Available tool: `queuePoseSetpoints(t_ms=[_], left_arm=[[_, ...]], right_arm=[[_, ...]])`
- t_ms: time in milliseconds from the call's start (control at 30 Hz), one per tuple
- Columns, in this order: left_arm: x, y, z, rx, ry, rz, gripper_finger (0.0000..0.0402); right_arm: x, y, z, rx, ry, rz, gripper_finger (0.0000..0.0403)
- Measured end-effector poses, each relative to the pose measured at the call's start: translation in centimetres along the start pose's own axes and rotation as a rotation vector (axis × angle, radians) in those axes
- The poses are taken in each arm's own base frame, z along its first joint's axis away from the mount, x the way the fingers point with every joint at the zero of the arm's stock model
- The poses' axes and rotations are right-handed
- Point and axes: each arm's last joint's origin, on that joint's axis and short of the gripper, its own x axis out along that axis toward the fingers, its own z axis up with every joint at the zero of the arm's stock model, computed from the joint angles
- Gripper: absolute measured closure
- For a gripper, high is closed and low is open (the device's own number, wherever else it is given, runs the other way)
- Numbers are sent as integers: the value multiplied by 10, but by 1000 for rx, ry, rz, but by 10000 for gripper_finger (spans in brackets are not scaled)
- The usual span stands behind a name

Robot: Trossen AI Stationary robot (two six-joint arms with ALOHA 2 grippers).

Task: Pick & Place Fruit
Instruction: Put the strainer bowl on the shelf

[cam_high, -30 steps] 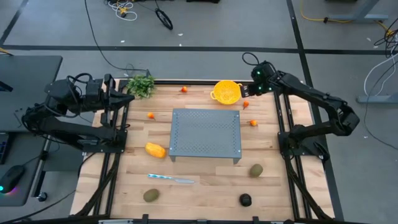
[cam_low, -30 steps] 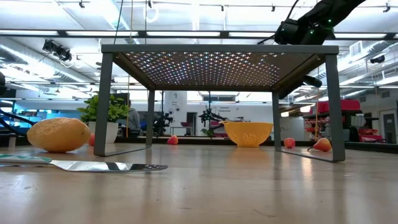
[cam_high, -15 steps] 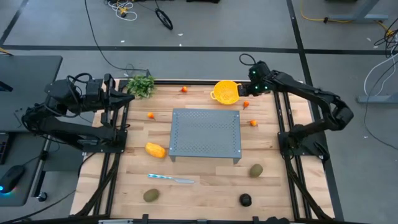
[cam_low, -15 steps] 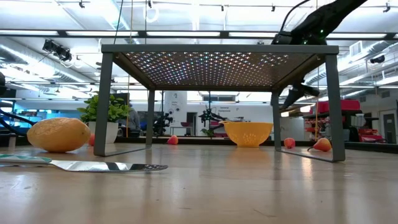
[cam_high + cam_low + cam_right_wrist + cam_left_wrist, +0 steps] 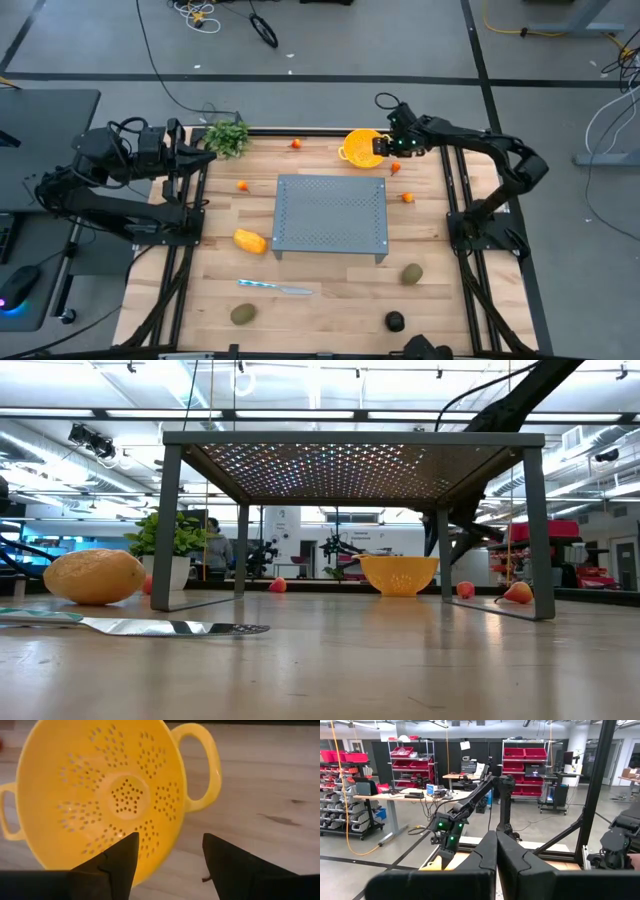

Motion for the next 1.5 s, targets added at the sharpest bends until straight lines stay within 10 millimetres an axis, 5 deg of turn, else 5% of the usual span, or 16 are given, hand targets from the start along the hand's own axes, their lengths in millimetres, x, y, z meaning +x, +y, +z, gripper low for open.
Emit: queuePoseSetpoints(t_ms=[433, 1500], left_arm=[[0, 0, 0, -7, 0, 11, 397], [0, 0, 0, -5, 0, 17, 397]], right_arm=[[0, -4, 9, 156, -50, 19, 201], [-1, -12, 15, 59, -49, 28, 218]])
